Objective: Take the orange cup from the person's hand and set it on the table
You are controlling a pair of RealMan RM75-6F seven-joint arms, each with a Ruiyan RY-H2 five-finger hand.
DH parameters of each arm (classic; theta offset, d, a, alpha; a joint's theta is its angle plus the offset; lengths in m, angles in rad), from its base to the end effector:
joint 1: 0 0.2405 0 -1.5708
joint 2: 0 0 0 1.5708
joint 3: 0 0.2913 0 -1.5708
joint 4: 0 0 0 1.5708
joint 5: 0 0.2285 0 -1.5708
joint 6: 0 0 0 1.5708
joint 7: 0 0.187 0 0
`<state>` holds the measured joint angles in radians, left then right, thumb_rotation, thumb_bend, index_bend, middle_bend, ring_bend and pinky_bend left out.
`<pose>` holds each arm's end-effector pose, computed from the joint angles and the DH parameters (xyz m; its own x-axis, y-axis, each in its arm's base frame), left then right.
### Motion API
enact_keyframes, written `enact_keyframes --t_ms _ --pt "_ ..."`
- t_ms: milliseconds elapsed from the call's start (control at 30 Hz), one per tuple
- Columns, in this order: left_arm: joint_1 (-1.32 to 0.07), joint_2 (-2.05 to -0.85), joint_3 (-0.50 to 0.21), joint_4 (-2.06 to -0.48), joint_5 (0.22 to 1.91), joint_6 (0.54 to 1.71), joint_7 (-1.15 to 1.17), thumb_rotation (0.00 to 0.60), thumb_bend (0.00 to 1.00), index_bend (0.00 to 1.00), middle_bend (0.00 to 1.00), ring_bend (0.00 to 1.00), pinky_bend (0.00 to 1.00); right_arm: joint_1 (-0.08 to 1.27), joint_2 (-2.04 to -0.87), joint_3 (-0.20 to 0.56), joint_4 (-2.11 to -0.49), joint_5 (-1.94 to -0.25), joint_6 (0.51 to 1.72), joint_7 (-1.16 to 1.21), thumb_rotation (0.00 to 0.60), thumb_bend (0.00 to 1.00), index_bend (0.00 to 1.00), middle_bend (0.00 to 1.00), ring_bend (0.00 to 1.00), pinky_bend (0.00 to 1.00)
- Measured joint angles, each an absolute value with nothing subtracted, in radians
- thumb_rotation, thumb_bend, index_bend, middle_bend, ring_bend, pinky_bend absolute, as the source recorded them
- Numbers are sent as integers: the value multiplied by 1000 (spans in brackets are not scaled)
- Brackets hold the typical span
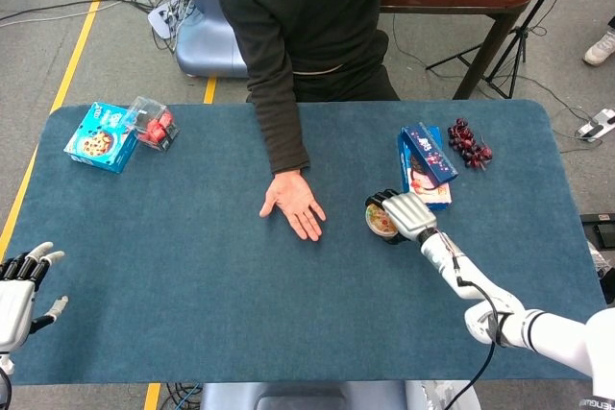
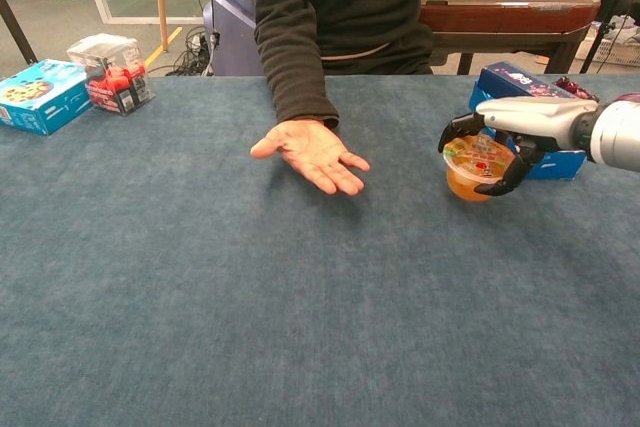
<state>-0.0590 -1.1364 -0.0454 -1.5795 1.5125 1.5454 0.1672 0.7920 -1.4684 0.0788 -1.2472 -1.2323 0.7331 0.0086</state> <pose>-0.3546 0.2183 0.1631 0.5557 -0.0430 0.8303 0.8313 0.0113 -0.5558 -0.2335 -0.4417 -0.0369 0.4902 -0.4138 0.7671 -0.8620 -0.3607 0.3563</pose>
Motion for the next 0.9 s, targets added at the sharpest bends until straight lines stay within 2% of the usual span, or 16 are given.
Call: enact_keyframes --t_ms 100,233,467,633,900 --pt "-59 -1137 -45 -1579 1513 1546 166 600 228 258 188 197 200 789 -1454 78 -1262 -1236 728 10 600 364 6 93 37 181" --pt "-60 -1138 -45 -1578 1514 1545 166 600 228 258 188 197 200 782 -1430 78 -1290 -1243 734 5 600 323 0 23 0 131" --pt "-60 -1137 -48 -1574 1510 1547 161 600 228 258 188 197 200 751 -1373 83 -1365 -1263 812 -21 600 298 0 30 0 130" --pt "-62 -1140 -51 -1565 1506 1542 154 600 228 258 188 197 200 685 -1307 87 -1460 -1267 952 -74 600 298 0 86 0 129" --pt "-75 -1157 -60 -1542 1498 1528 147 600 228 258 188 197 200 531 -1165 67 -1621 -1268 1158 -160 600 299 0 98 0 129"
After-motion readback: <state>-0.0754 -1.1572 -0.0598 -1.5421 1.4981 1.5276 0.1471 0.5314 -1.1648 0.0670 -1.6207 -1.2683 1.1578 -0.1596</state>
